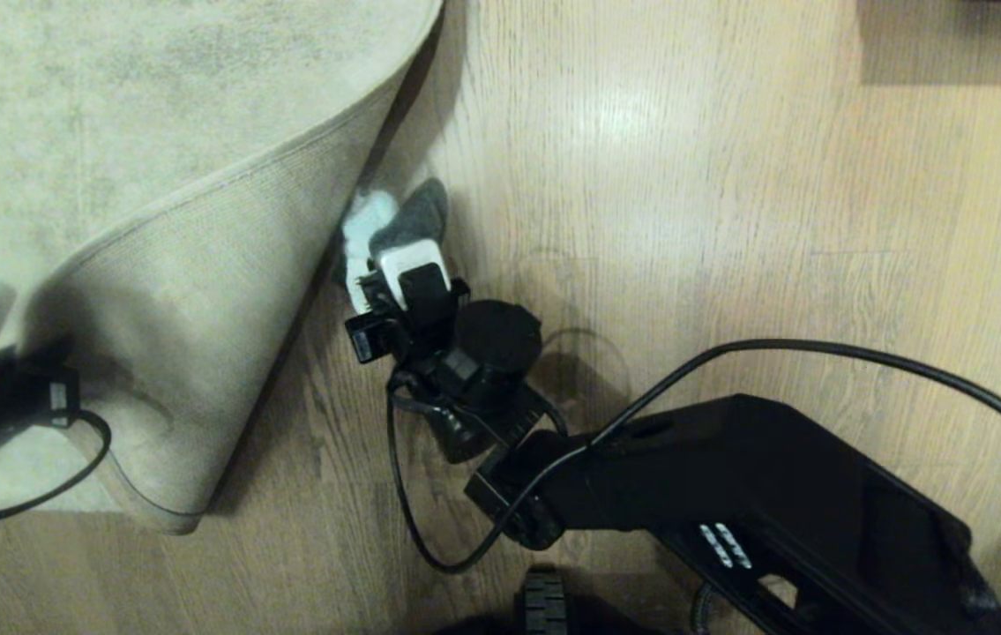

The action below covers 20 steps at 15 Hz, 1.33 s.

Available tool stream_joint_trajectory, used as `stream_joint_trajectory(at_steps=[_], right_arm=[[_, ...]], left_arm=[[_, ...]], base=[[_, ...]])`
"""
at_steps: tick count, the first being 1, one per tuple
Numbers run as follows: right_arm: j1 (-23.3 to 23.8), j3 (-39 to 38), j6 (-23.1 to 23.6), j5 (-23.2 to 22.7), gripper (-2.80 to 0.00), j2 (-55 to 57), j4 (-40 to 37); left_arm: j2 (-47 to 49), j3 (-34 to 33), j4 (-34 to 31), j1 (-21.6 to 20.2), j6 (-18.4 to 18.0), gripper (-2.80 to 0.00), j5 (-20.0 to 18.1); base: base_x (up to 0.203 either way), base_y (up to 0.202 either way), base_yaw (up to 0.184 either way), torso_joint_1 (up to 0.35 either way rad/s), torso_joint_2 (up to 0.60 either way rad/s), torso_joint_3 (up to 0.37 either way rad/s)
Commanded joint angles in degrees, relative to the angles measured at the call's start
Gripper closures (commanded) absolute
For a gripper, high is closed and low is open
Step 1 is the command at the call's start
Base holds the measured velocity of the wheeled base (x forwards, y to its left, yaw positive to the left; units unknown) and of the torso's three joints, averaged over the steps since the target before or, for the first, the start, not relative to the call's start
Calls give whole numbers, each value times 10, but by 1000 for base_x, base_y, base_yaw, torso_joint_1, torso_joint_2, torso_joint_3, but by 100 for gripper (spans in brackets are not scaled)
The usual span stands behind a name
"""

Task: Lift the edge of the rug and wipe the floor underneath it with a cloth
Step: Wipe the floor under the carpet with a rag

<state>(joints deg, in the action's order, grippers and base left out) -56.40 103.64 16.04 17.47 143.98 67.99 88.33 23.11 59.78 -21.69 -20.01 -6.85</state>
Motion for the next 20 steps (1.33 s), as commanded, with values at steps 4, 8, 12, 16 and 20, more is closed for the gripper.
stream_joint_trajectory(at_steps=[4, 8, 12, 16, 20], right_arm=[[-85, -62, -5, 28, 0, -37, 5], [-125, -130, -28, 37, 0, -6, 41], [-130, -144, -40, 37, 0, 44, 79], [-130, -142, -59, 37, 0, 95, 85], [-127, -136, -74, 35, 0, 130, 86]], left_arm=[[0, -8, 15, 0, -1, 0, -1], [0, -8, 18, 0, -1, 0, -1], [1, -8, 18, 0, -1, 0, -1], [5, -8, 18, 0, -1, 0, -1], [13, -8, 18, 1, -2, 0, -1]], base=[[0, 0, 0, 0, 0, 0], [0, 0, 0, 0, 0, 0], [0, 0, 0, 0, 0, 0], [0, 0, 0, 0, 0, 0], [0, 0, 0, 0, 0, 0]])
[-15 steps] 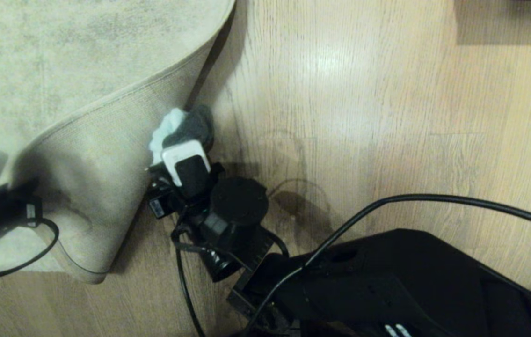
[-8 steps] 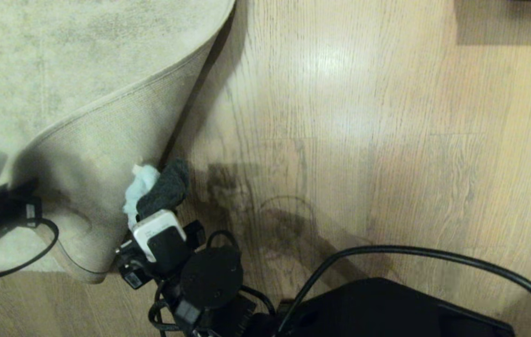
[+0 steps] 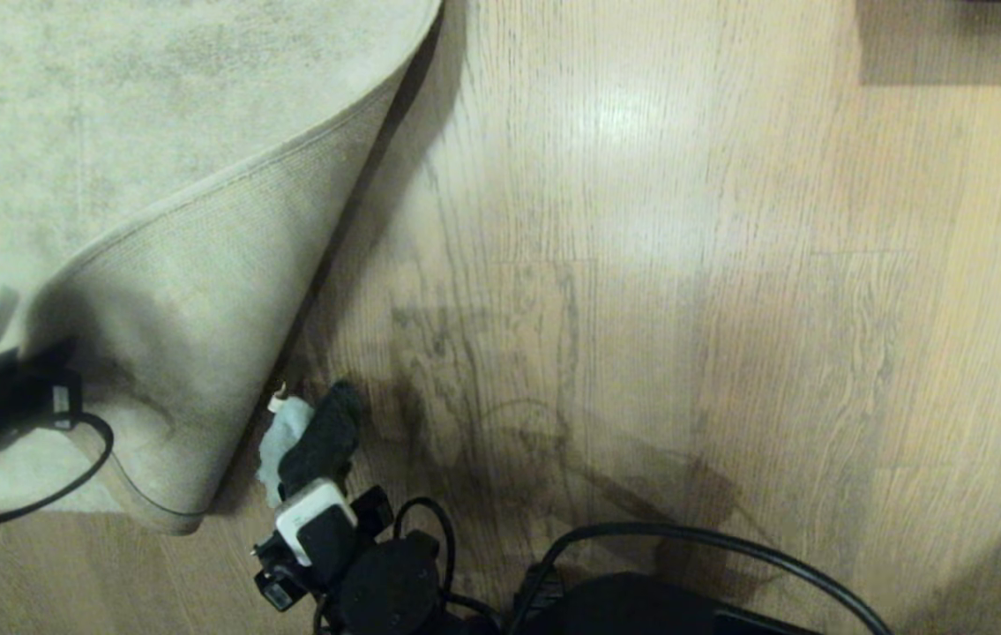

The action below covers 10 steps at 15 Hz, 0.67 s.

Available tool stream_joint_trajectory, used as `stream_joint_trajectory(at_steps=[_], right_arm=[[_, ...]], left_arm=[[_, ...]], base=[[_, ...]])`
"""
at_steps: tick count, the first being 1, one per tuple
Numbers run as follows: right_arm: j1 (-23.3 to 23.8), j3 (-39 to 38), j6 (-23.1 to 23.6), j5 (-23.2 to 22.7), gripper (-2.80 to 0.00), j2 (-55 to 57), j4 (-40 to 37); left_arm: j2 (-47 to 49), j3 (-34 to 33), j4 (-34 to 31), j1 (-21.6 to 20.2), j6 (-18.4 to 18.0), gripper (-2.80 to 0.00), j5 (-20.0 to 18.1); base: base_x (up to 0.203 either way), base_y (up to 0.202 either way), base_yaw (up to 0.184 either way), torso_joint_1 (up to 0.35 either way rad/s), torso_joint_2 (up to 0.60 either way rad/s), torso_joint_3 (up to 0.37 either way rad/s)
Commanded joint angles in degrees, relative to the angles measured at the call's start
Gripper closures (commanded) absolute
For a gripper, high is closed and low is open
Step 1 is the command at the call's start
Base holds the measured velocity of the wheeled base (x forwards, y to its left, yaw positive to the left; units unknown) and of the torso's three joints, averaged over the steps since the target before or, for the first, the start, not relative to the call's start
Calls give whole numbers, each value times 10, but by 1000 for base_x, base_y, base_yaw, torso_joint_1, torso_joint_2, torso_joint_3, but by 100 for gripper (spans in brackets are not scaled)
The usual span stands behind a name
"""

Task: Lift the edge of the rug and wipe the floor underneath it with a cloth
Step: Wipe the floor under the carpet with a rag

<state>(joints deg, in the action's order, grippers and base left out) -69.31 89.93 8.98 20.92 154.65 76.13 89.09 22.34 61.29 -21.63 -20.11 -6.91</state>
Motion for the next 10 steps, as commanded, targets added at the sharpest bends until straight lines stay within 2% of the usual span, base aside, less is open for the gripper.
stream_joint_trajectory(at_steps=[1, 3, 7, 10], right_arm=[[5, 7, -7, 1, 0, 29, 5], [15, 43, -7, 2, 0, 42, -1], [70, 141, 4, 5, 0, 59, -38], [111, 172, 25, 5, 0, 55, -50]], left_arm=[[6, 0, 3, 3, -1, 0, 0], [6, 0, 3, 5, -2, 0, 0], [10, -3, 3, 7, -1, 0, 1], [10, -4, 3, 8, -2, 0, 1]], base=[[0, 0, 0, 0, 0, 0], [0, 0, 0, 0, 0, 0], [0, 0, 0, 0, 0, 0], [0, 0, 0, 0, 0, 0]])
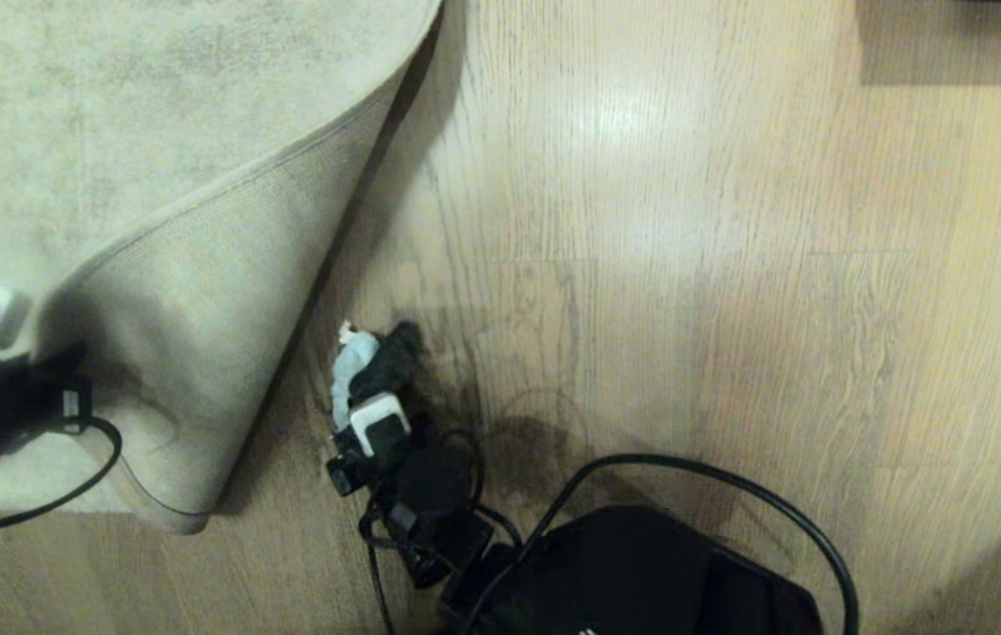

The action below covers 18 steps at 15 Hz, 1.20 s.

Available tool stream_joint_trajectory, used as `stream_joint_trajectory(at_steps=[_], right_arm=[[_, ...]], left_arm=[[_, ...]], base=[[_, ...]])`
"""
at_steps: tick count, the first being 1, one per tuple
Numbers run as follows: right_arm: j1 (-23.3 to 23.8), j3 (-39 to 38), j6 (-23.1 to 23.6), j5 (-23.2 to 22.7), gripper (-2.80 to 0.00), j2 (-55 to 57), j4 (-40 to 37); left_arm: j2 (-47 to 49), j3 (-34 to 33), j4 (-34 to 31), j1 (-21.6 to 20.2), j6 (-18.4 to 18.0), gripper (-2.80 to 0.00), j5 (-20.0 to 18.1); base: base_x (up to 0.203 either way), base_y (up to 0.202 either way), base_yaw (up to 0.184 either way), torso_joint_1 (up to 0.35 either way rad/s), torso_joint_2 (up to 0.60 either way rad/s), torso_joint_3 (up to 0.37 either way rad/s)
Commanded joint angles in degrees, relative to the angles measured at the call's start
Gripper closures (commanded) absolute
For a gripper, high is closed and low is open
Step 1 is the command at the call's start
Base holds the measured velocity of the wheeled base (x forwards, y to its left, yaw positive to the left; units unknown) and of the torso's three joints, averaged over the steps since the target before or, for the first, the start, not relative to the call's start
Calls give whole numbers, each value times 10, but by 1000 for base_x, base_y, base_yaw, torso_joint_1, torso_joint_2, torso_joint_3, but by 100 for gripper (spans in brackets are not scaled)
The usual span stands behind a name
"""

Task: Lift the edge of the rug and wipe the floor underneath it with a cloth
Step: Wipe the floor under the carpet with a rag

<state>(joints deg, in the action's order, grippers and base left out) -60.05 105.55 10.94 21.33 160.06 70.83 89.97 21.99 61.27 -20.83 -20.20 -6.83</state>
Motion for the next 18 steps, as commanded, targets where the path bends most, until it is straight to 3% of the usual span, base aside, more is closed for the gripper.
stream_joint_trajectory(at_steps=[1, 11, 18], right_arm=[[28, 21, 11, 1, 0, -5, 3], [48, 37, 83, 0, 0, -109, -4], [-40, -21, 109, 7, 0, -158, -9]], left_arm=[[2, -1, 3, 0, -1, 0, 0], [0, -5, 4, -1, 1, 0, 0], [-4, -6, 4, 0, 2, 0, 0]], base=[[0, 0, 0, 0, 0, 0], [0, 0, 0, 0, 0, 0], [0, 0, 0, 0, 0, 0]])
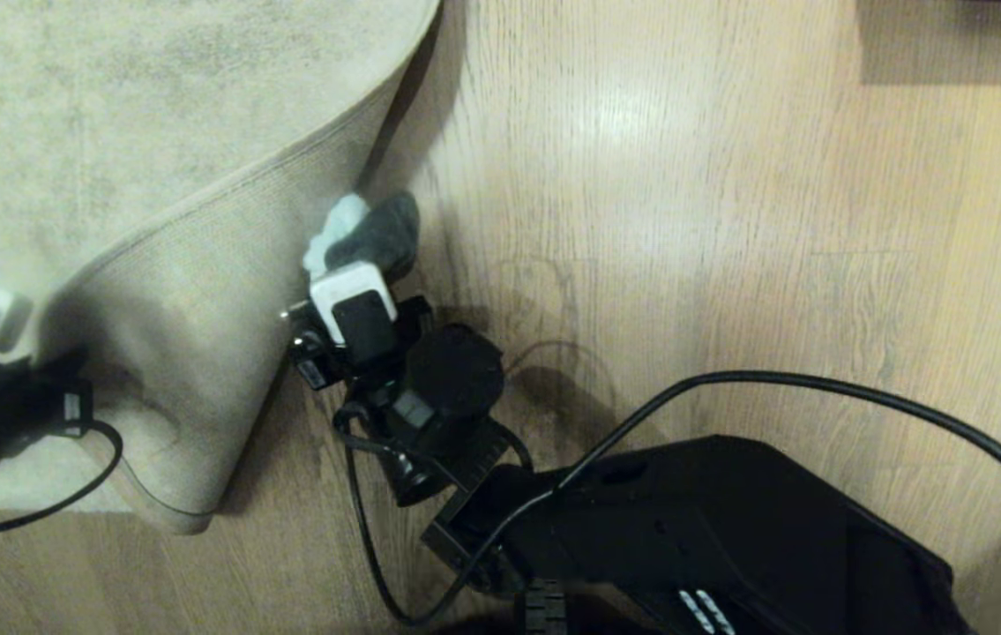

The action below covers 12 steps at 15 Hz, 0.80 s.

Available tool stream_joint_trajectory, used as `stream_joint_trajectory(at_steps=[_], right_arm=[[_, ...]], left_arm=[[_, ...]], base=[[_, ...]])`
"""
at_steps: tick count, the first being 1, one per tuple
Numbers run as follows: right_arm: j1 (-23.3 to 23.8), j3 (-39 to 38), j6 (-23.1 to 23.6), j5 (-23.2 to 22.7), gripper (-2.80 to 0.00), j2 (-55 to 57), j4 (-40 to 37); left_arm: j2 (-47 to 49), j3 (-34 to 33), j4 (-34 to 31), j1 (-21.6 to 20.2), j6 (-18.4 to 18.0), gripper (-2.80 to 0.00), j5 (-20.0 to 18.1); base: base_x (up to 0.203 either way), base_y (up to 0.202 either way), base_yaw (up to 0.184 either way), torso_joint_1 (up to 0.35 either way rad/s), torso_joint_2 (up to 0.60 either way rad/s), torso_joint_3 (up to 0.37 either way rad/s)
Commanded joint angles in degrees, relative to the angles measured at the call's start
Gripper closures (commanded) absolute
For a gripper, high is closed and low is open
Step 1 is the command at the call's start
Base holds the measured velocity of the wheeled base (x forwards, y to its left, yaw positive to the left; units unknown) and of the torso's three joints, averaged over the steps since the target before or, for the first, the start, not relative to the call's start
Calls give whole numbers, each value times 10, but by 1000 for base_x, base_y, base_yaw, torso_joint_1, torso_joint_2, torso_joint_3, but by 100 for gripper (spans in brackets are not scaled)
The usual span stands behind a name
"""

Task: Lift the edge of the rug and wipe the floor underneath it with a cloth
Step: Wipe the floor under the carpet with a rag

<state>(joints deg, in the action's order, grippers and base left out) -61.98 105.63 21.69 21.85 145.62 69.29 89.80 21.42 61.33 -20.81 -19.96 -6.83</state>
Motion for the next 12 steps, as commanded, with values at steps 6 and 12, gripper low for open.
stream_joint_trajectory(at_steps=[6, 12], right_arm=[[-66, -177, -1, 9, 0, 2, 89], [-81, -216, -28, 6, 0, 68, 135]], left_arm=[[-3, -1, 4, 0, 0, 0, 0], [-1, -6, 4, 0, 0, 0, 0]], base=[[0, 0, 0, 0, 0, 0], [0, 0, 0, 0, 0, 0]])
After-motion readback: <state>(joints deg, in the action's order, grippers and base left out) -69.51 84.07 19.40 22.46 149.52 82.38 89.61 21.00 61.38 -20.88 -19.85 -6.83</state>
